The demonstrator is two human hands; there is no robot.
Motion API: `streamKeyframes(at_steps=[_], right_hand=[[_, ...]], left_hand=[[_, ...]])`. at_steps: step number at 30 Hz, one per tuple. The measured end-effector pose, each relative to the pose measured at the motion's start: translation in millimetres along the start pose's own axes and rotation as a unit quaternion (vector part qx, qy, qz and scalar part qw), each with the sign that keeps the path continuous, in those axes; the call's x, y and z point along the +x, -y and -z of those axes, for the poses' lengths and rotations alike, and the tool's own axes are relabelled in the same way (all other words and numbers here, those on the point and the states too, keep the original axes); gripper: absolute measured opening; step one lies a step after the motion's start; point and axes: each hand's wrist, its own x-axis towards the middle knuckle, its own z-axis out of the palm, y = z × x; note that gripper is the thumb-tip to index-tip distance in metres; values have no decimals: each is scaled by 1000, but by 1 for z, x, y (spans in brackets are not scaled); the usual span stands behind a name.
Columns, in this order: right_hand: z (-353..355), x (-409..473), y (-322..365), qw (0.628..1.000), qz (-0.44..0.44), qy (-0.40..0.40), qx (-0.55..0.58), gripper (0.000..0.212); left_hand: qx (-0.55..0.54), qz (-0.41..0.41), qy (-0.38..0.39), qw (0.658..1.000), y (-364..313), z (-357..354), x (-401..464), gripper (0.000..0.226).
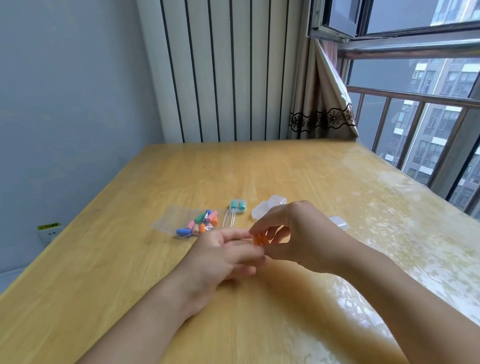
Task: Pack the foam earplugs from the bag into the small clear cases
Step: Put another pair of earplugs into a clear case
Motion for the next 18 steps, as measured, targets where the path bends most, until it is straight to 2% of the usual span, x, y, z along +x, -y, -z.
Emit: streamKeyframes(at_steps=[2,4,8,12,15,18], right_hand=[[3,0,1,1000,10,13,-7,20],[5,-1,4,999,26,26,-13,16],[6,-1,8,998,44,20,-40,14],[13,-2,10,1000,19,0,1,42],[15,-1,9,1000,20,5,21,39],[17,-2,9,999,8,16,26,35]], left_hand=[[-99,54,35,993,-6,2,0,23],[-134,79,43,987,-7,4,0,28],[-157,87,61,982,-6,6,1,27],[-190,80,77,975,-4,5,3,32],[-174,63,81,979,-1,4,4,42],[-159,62,80,982,0,4,6,39]])
